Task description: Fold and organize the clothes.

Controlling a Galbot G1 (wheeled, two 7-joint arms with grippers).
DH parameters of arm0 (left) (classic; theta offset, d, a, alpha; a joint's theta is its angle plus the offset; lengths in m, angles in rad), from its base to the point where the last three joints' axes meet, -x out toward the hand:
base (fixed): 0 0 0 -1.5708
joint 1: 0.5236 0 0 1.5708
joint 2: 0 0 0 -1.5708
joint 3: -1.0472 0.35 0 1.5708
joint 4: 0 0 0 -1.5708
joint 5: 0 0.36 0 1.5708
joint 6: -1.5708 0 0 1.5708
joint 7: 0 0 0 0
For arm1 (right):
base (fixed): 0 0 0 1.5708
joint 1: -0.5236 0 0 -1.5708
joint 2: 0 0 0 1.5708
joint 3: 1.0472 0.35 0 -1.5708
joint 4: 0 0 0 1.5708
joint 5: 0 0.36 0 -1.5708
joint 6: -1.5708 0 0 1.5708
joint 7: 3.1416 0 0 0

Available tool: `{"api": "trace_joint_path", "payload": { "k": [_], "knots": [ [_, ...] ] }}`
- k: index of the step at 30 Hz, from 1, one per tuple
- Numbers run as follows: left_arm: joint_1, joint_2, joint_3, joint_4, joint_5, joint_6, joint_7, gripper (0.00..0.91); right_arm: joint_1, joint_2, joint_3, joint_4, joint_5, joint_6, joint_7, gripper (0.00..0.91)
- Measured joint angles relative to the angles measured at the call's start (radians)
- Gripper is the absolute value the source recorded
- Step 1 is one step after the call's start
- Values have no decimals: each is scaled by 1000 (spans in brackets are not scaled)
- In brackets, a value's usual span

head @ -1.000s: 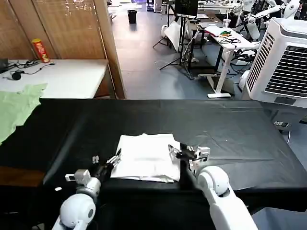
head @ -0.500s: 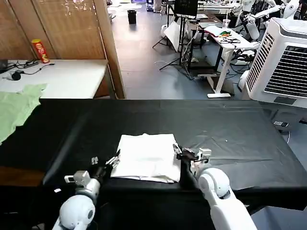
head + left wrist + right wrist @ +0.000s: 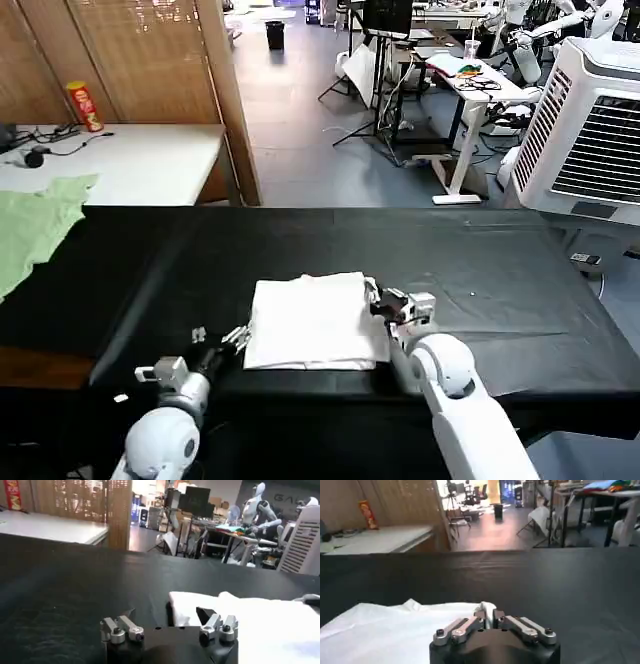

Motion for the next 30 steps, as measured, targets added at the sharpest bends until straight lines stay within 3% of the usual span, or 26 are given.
{"api": "trace_joint_path", "payload": {
  "k": [6,18,20,21,22,23,25,30],
  "knots": [
    [0,-16,2,-22,-139,23,2,878,-44,-19,36,59,42,32,-11,878],
    [-13,-64,14,9,-312,32,-10,878,-154,-69,107,291,124,21,9,878],
    [-12,-71,13,11,-341,36,-12,556,-163,-71,113,319,126,20,10,878],
    [-12,-73,13,13,-354,36,-12,449,-166,-71,114,329,126,20,10,878],
    [-12,-76,13,16,-362,36,-12,419,-168,-71,115,337,125,20,10,878],
    [-13,-80,14,21,-367,37,-12,312,-172,-71,116,344,125,20,10,878],
    [-17,-87,16,31,-379,37,-11,205,-178,-71,121,356,125,20,10,878],
    [-31,-99,23,54,-404,43,-9,0,-192,-73,134,379,124,20,10,878]
  ]
}}
